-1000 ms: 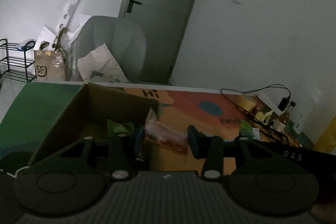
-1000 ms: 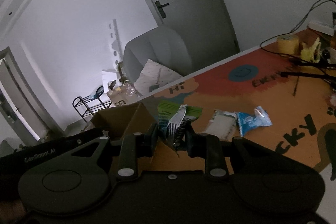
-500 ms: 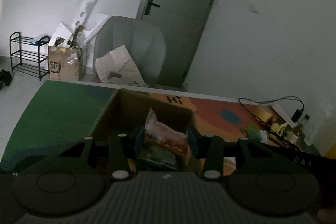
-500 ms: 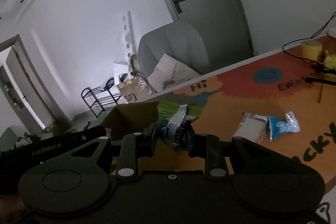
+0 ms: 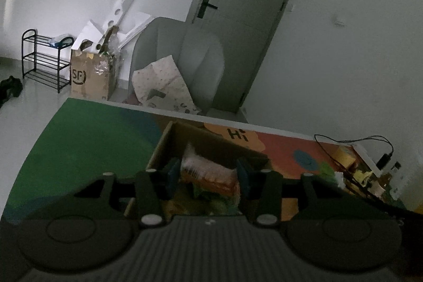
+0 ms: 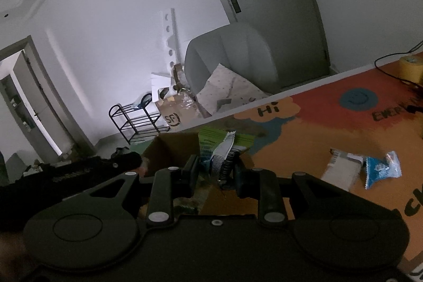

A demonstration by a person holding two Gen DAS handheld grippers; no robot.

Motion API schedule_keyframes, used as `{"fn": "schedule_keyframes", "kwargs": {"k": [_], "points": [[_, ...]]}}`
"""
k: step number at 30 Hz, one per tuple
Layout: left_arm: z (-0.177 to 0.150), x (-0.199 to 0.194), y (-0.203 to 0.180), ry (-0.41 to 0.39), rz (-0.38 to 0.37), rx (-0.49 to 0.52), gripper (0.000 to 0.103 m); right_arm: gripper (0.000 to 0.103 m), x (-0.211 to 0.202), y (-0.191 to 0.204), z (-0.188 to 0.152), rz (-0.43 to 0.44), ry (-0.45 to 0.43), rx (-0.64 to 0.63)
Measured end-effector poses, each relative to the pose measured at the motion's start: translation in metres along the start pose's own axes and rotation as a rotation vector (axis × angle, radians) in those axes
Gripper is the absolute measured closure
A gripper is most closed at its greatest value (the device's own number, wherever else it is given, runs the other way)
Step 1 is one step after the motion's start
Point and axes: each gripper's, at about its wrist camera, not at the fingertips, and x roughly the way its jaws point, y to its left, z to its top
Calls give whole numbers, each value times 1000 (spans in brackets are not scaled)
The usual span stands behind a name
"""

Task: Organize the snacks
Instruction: 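Open the left gripper over the box while the right gripper releases its green packet inside, then move both empty grippers back to the last snacks on the mat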

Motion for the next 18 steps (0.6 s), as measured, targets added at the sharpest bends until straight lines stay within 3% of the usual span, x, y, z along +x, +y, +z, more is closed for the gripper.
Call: {"fn": "schedule_keyframes", "kwargs": {"k": [3,14,17,18], "points": [[1,1,3,9,-1,-13,45,77,4,4,1,5,5,-4],[3,-16,19,-16,40,-18,30,77,22,29,4,63,15,-20],[2,-19,25,-17,59,-30,26,64,23,39,4,94,0,-42],[3,-19,26,-18,64,-33,24,53,22,41,2,90,0,-52]]}}
